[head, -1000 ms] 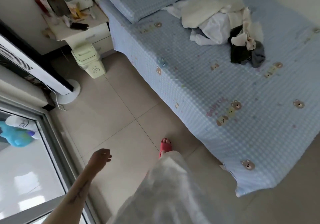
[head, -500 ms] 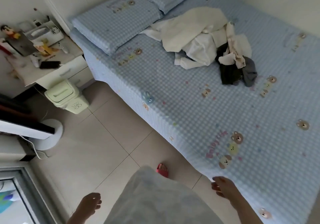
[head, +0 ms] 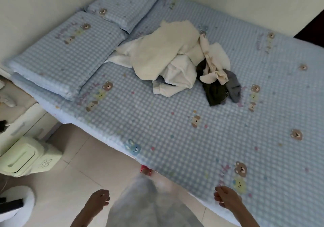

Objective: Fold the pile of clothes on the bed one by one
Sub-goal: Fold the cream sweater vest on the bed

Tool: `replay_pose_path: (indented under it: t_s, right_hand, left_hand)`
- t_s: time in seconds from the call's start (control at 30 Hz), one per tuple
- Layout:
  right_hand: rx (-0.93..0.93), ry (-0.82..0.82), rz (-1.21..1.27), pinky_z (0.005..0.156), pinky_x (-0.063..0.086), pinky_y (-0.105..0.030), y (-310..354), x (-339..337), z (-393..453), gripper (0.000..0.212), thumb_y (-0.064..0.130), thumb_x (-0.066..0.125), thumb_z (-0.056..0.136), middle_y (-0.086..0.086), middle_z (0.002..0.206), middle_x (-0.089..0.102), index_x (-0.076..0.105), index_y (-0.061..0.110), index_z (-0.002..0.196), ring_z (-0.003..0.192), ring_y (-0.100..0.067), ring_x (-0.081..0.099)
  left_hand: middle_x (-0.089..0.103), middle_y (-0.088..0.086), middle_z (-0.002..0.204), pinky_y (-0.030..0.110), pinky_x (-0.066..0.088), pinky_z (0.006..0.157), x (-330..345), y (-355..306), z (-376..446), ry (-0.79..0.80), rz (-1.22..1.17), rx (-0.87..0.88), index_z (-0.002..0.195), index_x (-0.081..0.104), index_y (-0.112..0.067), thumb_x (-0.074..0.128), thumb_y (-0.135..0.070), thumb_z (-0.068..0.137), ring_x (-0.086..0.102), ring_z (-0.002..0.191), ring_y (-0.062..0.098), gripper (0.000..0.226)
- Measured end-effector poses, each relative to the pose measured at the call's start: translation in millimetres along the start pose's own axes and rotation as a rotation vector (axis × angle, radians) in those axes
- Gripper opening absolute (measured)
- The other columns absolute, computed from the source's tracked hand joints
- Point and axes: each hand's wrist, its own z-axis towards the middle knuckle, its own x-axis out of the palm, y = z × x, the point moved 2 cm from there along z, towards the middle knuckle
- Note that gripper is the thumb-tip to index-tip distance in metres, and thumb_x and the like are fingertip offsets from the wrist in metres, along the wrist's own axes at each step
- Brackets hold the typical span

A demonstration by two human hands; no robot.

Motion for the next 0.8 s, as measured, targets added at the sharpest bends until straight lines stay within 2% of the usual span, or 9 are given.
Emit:
replay_pose_path:
  t_s: [0.1, 0.17, 0.27, 0.33, 0.43, 0.57, 0.6, 0.7, 0.8]
  right_hand:
    - [0.079, -0.049, 0.054, 0.052, 0.032, -0.023, 24, 0, 13, 0.015, 0.010, 0.056, 0.093, -0.014, 0.067, 0.058, 0.061, -0.001, 0.083, 0.056, -0.021, 0.048]
    - [0.080, -0.065, 0.072, 0.051, 0.029, -0.022, 52, 1, 25, 0.017, 0.012, 0.055, 0.093, -0.012, 0.063, 0.054, 0.060, 0.002, 0.080, 0.054, -0.018, 0.045]
    - [0.001, -0.077, 0.106, 0.049, 0.025, -0.021, 103, -2, 45, 0.026, 0.012, 0.049, 0.097, -0.006, 0.059, 0.047, 0.053, 0.010, 0.071, 0.051, -0.014, 0.039]
    - [-0.056, -0.109, 0.143, 0.053, 0.032, -0.024, 144, -13, 55, 0.022, 0.016, 0.050, 0.097, -0.008, 0.067, 0.056, 0.055, 0.011, 0.076, 0.058, -0.018, 0.048]
    - [-0.139, -0.171, 0.204, 0.064, 0.046, -0.029, 204, -35, 69, 0.012, 0.018, 0.053, 0.096, -0.008, 0.087, 0.068, 0.063, 0.016, 0.090, 0.076, -0.020, 0.066]
    - [-0.253, -0.242, 0.223, 0.072, 0.049, -0.035, 286, -71, 117, 0.010, 0.014, 0.055, 0.093, -0.009, 0.090, 0.068, 0.065, 0.015, 0.095, 0.084, -0.024, 0.066]
    - [-0.279, -0.255, 0.217, 0.073, 0.050, -0.035, 307, -79, 135, 0.010, 0.015, 0.055, 0.093, -0.008, 0.090, 0.068, 0.065, 0.015, 0.096, 0.084, -0.024, 0.065]
    - [-0.338, -0.291, 0.186, 0.077, 0.050, -0.033, 365, -93, 186, 0.012, 0.020, 0.057, 0.093, -0.004, 0.094, 0.067, 0.063, 0.016, 0.102, 0.089, -0.022, 0.064]
    - [-0.336, -0.294, 0.253, 0.078, 0.050, -0.033, 411, -103, 244, 0.016, 0.021, 0.057, 0.093, -0.005, 0.091, 0.067, 0.063, 0.010, 0.103, 0.087, -0.021, 0.063]
  left_hand:
    - [0.057, 0.017, 0.073, 0.009, 0.036, 0.036, -13, -89, 33, 0.036, 0.099, 0.102, 0.098, 0.059, 0.009, 0.048, 0.004, 0.093, 0.050, 0.059, 0.024, 0.013]
    - [0.059, 0.019, 0.077, 0.017, 0.045, 0.051, -10, -163, 58, 0.075, 0.156, 0.193, 0.095, 0.061, 0.006, 0.051, 0.002, 0.092, 0.053, 0.066, 0.027, 0.011]
    - [0.061, 0.018, 0.087, 0.040, 0.047, 0.082, 16, -274, 84, 0.177, 0.271, 0.336, 0.083, 0.060, -0.010, 0.052, -0.005, 0.090, 0.058, 0.086, 0.029, 0.012]
    - [0.062, 0.019, 0.105, 0.043, 0.047, 0.092, 50, -343, 96, 0.218, 0.366, 0.415, 0.099, 0.059, -0.012, 0.048, -0.007, 0.095, 0.060, 0.101, 0.032, 0.013]
    - [0.061, 0.017, 0.116, 0.039, 0.047, 0.093, 113, -434, 94, 0.258, 0.414, 0.570, 0.116, 0.059, -0.007, 0.049, -0.011, 0.096, 0.059, 0.106, 0.031, 0.023]
    - [0.062, 0.002, 0.114, 0.016, 0.041, 0.067, 206, -525, 95, 0.265, 0.507, 0.721, 0.123, 0.055, -0.016, 0.052, -0.023, 0.094, 0.055, 0.080, 0.004, 0.030]
    - [0.061, 0.002, 0.119, 0.016, 0.042, 0.069, 227, -542, 99, 0.267, 0.509, 0.749, 0.125, 0.054, -0.016, 0.055, -0.024, 0.093, 0.056, 0.086, 0.006, 0.033]
    - [0.050, 0.003, 0.136, 0.022, 0.035, 0.101, 284, -583, 117, 0.245, 0.568, 0.861, 0.136, 0.044, -0.012, 0.058, -0.025, 0.093, 0.049, 0.121, 0.015, 0.047]
    - [0.041, 0.002, 0.142, 0.022, 0.027, 0.105, 338, -623, 143, 0.192, 0.643, 0.997, 0.141, 0.037, -0.013, 0.059, -0.023, 0.092, 0.039, 0.130, 0.016, 0.055]
